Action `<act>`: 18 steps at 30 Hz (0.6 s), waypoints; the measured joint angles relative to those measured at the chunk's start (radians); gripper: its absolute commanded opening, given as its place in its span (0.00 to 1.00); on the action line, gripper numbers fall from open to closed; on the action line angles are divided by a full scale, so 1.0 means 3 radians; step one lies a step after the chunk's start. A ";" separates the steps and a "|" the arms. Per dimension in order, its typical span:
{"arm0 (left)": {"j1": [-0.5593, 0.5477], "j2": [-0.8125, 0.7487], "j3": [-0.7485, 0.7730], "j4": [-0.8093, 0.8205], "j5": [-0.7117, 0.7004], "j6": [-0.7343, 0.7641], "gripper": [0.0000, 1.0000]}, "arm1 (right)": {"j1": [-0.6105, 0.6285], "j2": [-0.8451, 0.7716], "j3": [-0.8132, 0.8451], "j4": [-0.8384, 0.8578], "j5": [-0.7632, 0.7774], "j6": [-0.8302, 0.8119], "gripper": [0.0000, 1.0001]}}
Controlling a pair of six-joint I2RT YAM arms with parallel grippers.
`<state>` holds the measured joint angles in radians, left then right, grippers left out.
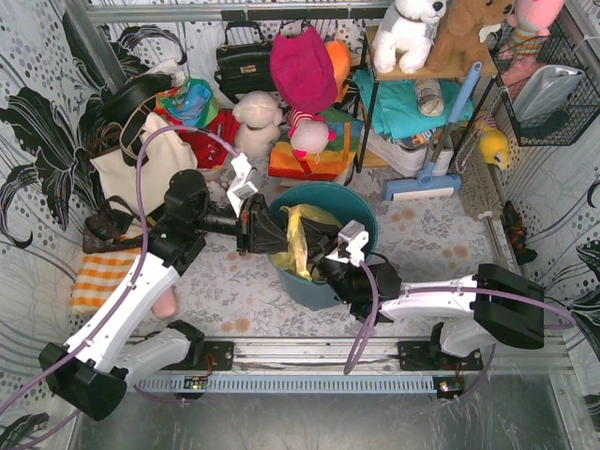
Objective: Tie the trash bag
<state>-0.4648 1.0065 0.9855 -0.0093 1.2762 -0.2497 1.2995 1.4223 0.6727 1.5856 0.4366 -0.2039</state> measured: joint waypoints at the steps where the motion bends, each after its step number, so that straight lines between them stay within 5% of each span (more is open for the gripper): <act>1: 0.0000 0.0000 0.0010 -0.0045 0.0001 0.0038 0.14 | 0.0000 0.0004 0.0000 0.0000 -0.0008 0.0000 0.00; 4: 0.0000 0.0008 0.0072 -0.0235 -0.0001 0.0172 0.16 | 0.0000 0.0006 0.0000 -0.0008 -0.0022 0.0000 0.00; 8: -0.0001 0.0013 0.0164 -0.0487 -0.0006 0.0334 0.41 | 0.0000 0.0006 0.0000 -0.0022 -0.0074 -0.0008 0.00; 18: -0.0028 -0.0272 0.0289 -0.0810 -0.0539 0.0501 0.47 | -0.0006 0.0005 0.0000 -0.0017 -0.0200 -0.0009 0.00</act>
<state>-0.4732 0.9249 1.0721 -0.2523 1.1145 -0.0994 1.2976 1.4239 0.6727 1.5806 0.3767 -0.2066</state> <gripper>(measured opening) 0.471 0.003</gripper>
